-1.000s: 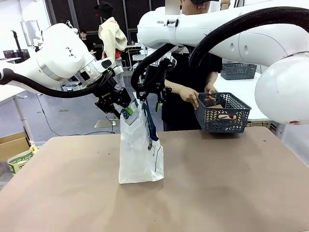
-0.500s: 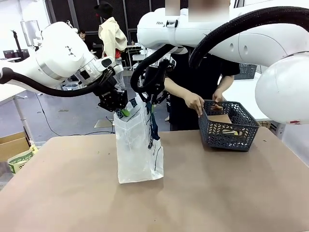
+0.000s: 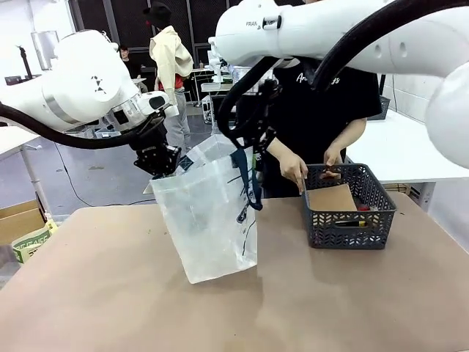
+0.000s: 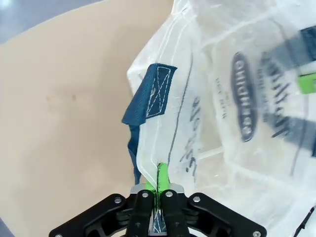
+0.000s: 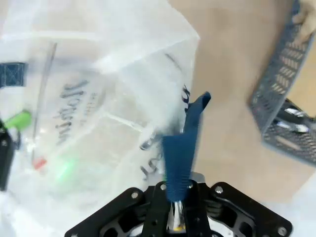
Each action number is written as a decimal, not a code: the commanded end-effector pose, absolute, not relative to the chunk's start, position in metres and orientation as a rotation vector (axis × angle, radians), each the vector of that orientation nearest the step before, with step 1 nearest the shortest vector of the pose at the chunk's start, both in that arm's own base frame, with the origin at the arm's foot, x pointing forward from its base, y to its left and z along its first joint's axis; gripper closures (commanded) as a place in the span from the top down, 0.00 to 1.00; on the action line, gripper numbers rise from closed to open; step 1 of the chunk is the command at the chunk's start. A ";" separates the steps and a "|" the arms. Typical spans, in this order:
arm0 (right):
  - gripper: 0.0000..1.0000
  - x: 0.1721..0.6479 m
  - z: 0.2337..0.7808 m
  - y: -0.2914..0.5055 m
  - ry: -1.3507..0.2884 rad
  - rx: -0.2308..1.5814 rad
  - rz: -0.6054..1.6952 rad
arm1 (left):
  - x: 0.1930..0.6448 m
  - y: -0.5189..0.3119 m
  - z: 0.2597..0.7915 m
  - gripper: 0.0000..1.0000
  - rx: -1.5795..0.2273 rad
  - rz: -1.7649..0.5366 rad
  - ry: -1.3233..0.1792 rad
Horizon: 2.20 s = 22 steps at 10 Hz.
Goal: Transfer purchased items from the store into the shopping bag.
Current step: Open the Reusable shopping bag in the center of the table.
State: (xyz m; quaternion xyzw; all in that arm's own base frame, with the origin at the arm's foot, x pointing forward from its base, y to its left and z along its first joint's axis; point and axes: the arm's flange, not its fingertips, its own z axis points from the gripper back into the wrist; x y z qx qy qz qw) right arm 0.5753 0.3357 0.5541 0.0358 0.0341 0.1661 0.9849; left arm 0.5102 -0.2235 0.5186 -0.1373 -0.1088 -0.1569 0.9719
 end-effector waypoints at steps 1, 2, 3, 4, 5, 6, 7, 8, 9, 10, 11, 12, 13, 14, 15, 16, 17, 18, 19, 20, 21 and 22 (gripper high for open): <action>0.00 0.560 0.554 0.304 0.029 0.034 0.413 | 0.503 -0.215 0.518 0.00 -0.231 -0.294 -0.221; 0.00 0.560 0.557 0.295 0.028 0.011 0.460 | 0.503 -0.213 0.518 0.00 -0.221 -0.307 -0.231; 0.00 0.560 0.557 0.288 0.034 -0.006 0.491 | 0.501 -0.210 0.520 0.00 -0.212 -0.315 -0.240; 0.00 0.563 0.554 0.281 0.042 -0.015 0.498 | 0.501 -0.208 0.522 0.00 -0.195 -0.323 -0.243; 0.00 0.567 0.551 0.274 0.062 -0.016 0.483 | 0.501 -0.206 0.522 0.00 -0.164 -0.337 -0.249; 0.00 0.570 0.548 0.268 0.095 -0.044 0.500 | 0.502 -0.205 0.520 0.00 -0.114 -0.392 -0.236; 0.00 0.572 0.546 0.267 0.128 -0.119 0.518 | 0.503 -0.203 0.519 0.00 -0.053 -0.426 -0.228; 0.00 0.572 0.546 0.266 0.139 -0.174 0.517 | 0.505 -0.200 0.520 0.00 -0.010 -0.441 -0.224; 0.00 0.570 0.545 0.265 0.134 -0.196 0.524 | 0.507 -0.198 0.521 0.00 0.019 -0.455 -0.226; 0.00 0.568 0.542 0.268 0.078 -0.197 0.540 | 0.510 -0.201 0.518 0.00 0.009 -0.480 -0.231; 0.00 0.565 0.535 0.276 0.048 -0.174 0.552 | 0.512 -0.208 0.514 0.00 -0.033 -0.492 -0.250; 0.00 0.562 0.529 0.283 0.018 -0.155 0.568 | 0.514 -0.216 0.510 0.00 -0.045 -0.516 -0.254; 0.00 0.560 0.527 0.288 -0.018 -0.147 0.567 | 0.516 -0.226 0.504 0.00 -0.064 -0.563 -0.270; 0.00 0.556 0.524 0.290 -0.019 -0.133 0.573 | 0.517 -0.231 0.502 0.00 -0.081 -0.597 -0.282; 0.00 0.553 0.522 0.291 -0.034 -0.115 0.533 | 0.520 -0.235 0.500 0.00 -0.077 -0.619 -0.316; 0.00 0.550 0.519 0.289 -0.062 -0.106 0.544 | 0.521 -0.236 0.500 0.00 -0.093 -0.655 -0.331; 0.00 0.546 0.517 0.285 -0.045 -0.079 0.587 | 0.522 -0.235 0.499 0.00 -0.137 -0.687 -0.374; 0.00 0.566 0.530 0.299 -0.024 -0.115 0.556 | 0.518 -0.239 0.503 0.00 -0.054 -0.610 -0.311; 0.00 0.566 0.530 0.299 -0.024 -0.115 0.556 | 0.518 -0.239 0.503 0.00 -0.054 -0.610 -0.311; 0.00 0.566 0.530 0.299 -0.024 -0.115 0.556 | 0.520 -0.241 0.504 0.00 -0.076 -0.641 -0.341; 0.00 0.562 0.529 0.298 -0.029 -0.111 0.559 | 0.520 -0.243 0.499 0.00 -0.065 -0.707 -0.344; 0.00 0.561 0.527 0.299 -0.031 -0.132 0.588 | 0.522 -0.247 0.497 0.00 -0.051 -0.764 -0.339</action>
